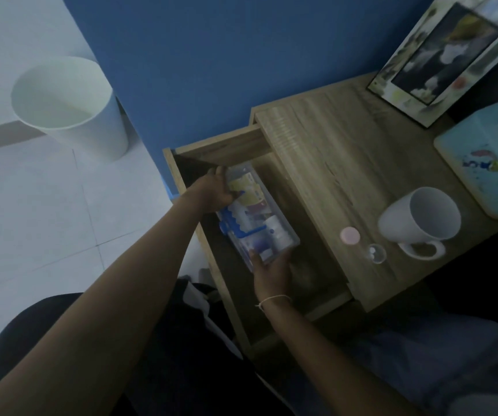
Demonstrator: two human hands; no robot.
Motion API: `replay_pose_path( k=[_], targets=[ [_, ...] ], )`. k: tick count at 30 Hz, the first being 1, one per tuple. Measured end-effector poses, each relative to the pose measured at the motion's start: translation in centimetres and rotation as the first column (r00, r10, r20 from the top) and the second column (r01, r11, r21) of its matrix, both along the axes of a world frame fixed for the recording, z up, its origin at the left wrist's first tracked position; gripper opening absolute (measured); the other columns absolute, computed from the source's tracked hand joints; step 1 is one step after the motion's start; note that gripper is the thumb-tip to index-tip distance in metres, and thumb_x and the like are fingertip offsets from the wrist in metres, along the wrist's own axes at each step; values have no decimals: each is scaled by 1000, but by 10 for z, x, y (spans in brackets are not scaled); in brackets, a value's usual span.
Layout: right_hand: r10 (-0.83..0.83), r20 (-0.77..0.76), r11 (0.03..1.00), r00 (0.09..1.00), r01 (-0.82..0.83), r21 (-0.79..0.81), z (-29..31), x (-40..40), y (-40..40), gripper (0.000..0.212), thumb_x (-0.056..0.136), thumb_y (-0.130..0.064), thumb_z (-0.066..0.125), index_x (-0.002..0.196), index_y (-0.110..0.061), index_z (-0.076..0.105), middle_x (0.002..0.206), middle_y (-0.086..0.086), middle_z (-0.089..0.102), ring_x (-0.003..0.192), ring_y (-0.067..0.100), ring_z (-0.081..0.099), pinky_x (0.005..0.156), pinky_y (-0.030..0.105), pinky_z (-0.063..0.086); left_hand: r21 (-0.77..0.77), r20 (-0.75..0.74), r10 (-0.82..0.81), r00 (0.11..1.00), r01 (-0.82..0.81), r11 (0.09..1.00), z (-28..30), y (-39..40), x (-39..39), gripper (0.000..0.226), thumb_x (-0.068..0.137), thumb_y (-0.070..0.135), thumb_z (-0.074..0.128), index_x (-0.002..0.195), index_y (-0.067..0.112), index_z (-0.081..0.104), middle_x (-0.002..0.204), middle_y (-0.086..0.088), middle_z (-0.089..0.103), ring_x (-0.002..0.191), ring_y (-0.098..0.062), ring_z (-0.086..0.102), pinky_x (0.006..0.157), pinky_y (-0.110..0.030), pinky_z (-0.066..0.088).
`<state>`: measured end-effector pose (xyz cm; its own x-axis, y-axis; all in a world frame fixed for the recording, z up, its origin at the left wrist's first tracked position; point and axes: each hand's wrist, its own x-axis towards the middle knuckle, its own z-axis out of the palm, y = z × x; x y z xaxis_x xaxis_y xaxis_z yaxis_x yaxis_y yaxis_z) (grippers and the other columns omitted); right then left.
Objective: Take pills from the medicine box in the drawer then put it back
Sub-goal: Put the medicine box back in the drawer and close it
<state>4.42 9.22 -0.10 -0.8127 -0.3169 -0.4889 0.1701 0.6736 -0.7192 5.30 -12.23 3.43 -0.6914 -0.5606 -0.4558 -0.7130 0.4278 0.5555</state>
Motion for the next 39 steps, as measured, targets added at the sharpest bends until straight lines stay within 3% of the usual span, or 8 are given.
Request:
replay_pose_path(
  k=[5, 8, 10, 14, 25, 28, 33, 39],
  targets=[
    [58, -121, 998, 991, -54, 38, 8, 4, 1, 90, 85, -38, 63, 150, -17, 4, 150, 13, 35, 131, 24, 44, 89, 20, 40, -327, 57, -107, 993, 120, 937, -3, 15, 6, 73, 94, 46, 44, 150, 9, 15, 158, -15, 19, 146, -33, 15, 121, -47, 10],
    [291, -326, 953, 899, -241, 185, 12, -2, 1, 86, 92, -40, 49, 149, -15, -10, 160, 10, -6, 146, 24, 4, 116, 36, 22, -450, 49, -173, 984, 177, 875, -8, 33, 15, 66, 100, 43, 28, 151, 11, 2, 161, -11, -2, 148, -26, -6, 117, -38, -6],
    [501, -394, 858, 770, -384, 340, 10, -11, 3, 76, 96, -41, 39, 148, -10, -8, 158, 10, -14, 145, 22, -11, 121, 44, 9, -453, 70, -208, 976, 217, 865, -11, 45, 21, 64, 100, 42, 25, 151, 12, -1, 161, -10, -5, 148, -25, -9, 116, -37, -7],
    [706, -384, 699, 595, -494, 517, 4, -22, 8, 69, 98, -43, 25, 148, -4, -4, 159, 17, -6, 146, 27, -8, 121, 45, 3, -379, 107, -206, 973, 232, 896, -14, 60, 27, 66, 100, 44, 25, 151, 11, -3, 161, -10, -8, 148, -24, -9, 112, -33, -8],
    [785, -330, 603, 525, -523, 602, 0, -6, 6, 71, 98, -40, 25, 147, 2, -3, 157, 24, -4, 146, 34, -6, 119, 47, -2, -339, 134, -227, 965, 260, 904, -4, 58, 33, 65, 101, 38, 26, 150, 9, -4, 161, -11, -9, 148, -24, -10, 118, -36, -3],
    [745, -372, 665, 554, -567, 486, 16, -13, 3, 66, 98, -39, 23, 148, -3, -2, 158, 19, -4, 146, 28, -7, 119, 43, 0, -416, 79, -227, 971, 239, 878, 2, 61, 36, 61, 102, 36, 25, 150, 9, -2, 161, -11, -7, 148, -22, -9, 118, -35, -5],
    [624, -658, 752, 423, -555, 357, 53, -79, -38, 60, 97, -37, 12, 147, -4, 9, 157, 14, 9, 143, 21, -3, 115, 39, 0, -544, -101, 3, 995, -58, 837, 11, 53, 50, 58, 102, 33, 25, 151, 8, 3, 160, -12, -5, 146, -22, -12, 120, -38, -2],
    [706, -602, 685, 372, -575, 448, 57, -162, -71, 52, 98, -16, 31, 146, -1, 20, 158, 18, 15, 147, 29, 7, 118, 41, 5, -380, -103, 299, 949, -316, 869, 4, 52, 63, 63, 102, 37, 22, 150, 6, -4, 161, -12, -9, 149, -26, -7, 122, -41, 4]
  ],
)
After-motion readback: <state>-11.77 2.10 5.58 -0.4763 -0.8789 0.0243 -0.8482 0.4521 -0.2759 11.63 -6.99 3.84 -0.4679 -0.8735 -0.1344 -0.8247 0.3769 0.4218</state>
